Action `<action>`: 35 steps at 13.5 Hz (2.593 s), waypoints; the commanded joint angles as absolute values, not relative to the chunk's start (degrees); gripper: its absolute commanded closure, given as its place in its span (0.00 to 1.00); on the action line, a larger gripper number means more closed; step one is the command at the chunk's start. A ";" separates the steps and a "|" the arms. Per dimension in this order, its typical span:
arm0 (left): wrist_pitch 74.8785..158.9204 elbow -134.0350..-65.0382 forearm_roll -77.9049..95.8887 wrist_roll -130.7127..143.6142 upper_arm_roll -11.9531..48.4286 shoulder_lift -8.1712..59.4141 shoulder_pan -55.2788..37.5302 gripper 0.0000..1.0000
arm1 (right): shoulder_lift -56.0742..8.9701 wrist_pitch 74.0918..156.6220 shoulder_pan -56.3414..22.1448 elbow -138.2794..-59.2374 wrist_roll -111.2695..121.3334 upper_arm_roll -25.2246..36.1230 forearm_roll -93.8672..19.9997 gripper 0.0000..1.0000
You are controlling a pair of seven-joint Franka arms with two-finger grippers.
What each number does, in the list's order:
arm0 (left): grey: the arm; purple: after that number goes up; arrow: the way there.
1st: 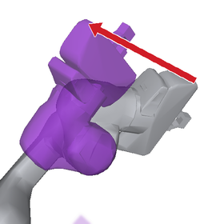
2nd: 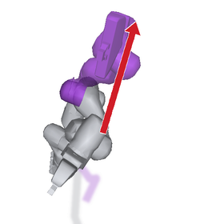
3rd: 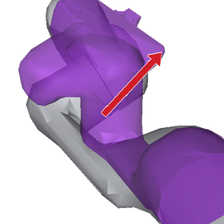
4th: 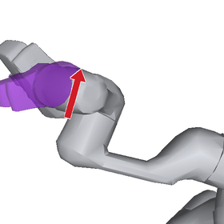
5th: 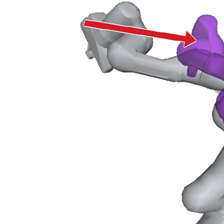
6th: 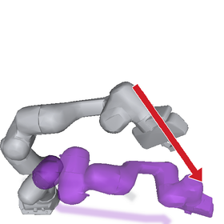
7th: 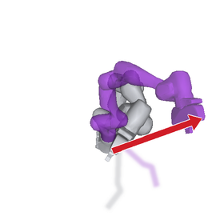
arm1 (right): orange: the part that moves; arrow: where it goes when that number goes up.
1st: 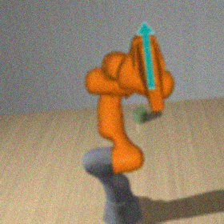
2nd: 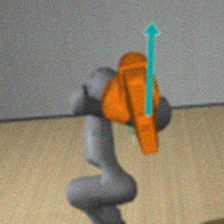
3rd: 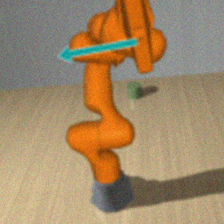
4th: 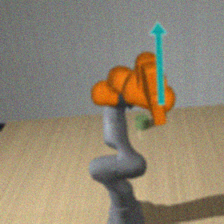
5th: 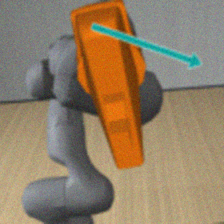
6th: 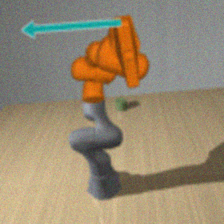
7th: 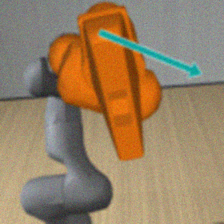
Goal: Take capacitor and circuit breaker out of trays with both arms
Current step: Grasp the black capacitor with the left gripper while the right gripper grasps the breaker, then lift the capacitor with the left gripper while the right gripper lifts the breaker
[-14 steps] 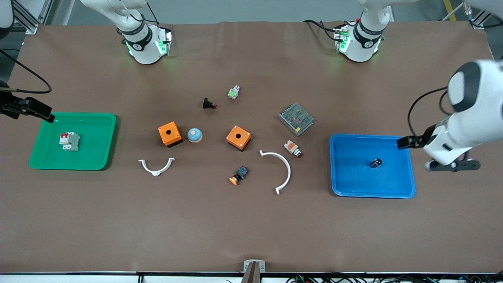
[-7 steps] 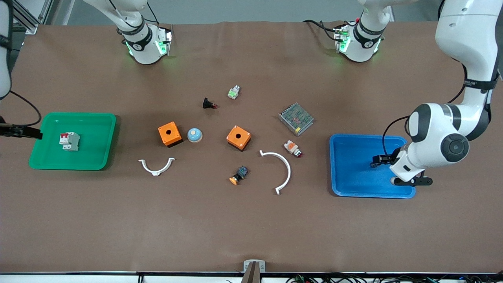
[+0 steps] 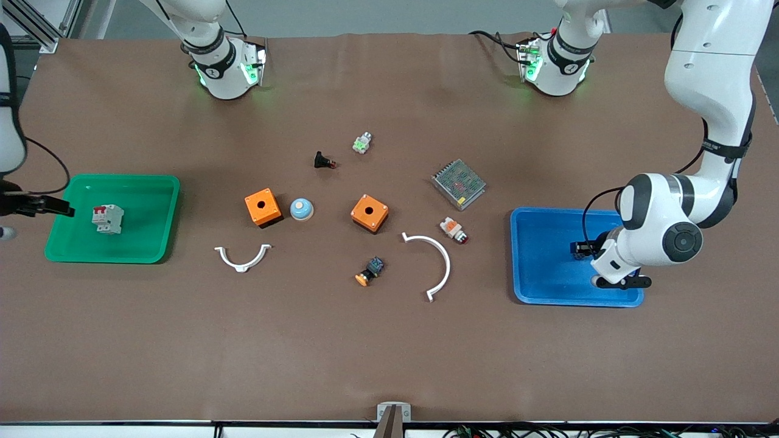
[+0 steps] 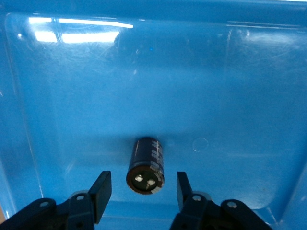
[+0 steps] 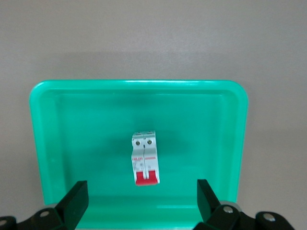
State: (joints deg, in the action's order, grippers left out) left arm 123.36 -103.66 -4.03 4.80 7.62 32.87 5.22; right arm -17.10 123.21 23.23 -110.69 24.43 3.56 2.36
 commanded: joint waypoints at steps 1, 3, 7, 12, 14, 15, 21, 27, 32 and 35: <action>125.50 -103.89 -4.57 4.22 7.82 33.31 6.15 0.44 | -17.83 128.05 24.17 -114.87 27.23 2.55 1.41 0.00; 126.12 -103.89 -4.57 4.31 7.82 34.28 6.24 0.55 | -20.20 129.54 24.34 -115.57 30.31 2.46 1.32 0.00; 125.60 -103.89 -4.57 5.09 8.00 33.41 5.98 0.96 | -22.58 134.65 25.40 -116.98 30.76 2.55 1.32 0.00; 116.91 -103.27 -3.69 9.64 11.41 24.72 5.27 1.00 | -23.47 134.47 26.89 -117.59 35.68 2.46 1.23 0.10; 114.27 -103.18 -3.78 16.67 16.41 22.16 5.27 1.00 | -23.47 134.39 26.81 -117.69 35.77 2.46 1.23 0.28; 113.74 -103.10 -3.69 19.66 19.92 21.89 5.36 1.00 | -23.47 134.47 26.81 -117.86 35.68 2.46 1.23 0.39; 118.82 -103.80 -3.96 42.94 26.46 26.26 -4.46 1.00 | -23.29 133.86 26.28 -118.04 35.25 2.37 1.23 0.74; 134.02 -103.01 -4.57 62.56 26.02 36.46 -17.30 1.00 | -19.25 116.57 17.78 -109.36 19.10 2.11 1.32 0.75; 134.65 -102.30 -5.18 69.96 25.58 39.29 -21.53 0.91 | -19.42 114.26 5.03 -105.91 4.95 2.20 -4.72 0.75; 134.47 -102.31 -7.63 70.05 25.58 39.73 -21.36 0.26 | -20.21 114.26 -5.32 -103.02 -7.50 2.28 -6.15 0.75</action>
State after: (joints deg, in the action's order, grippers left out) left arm 134.76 -103.39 -5.07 68.73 25.87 39.13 -21.25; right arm -19.52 115.25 0.89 -106.03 0.38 1.41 -5.05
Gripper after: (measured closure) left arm 0.604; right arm 0.599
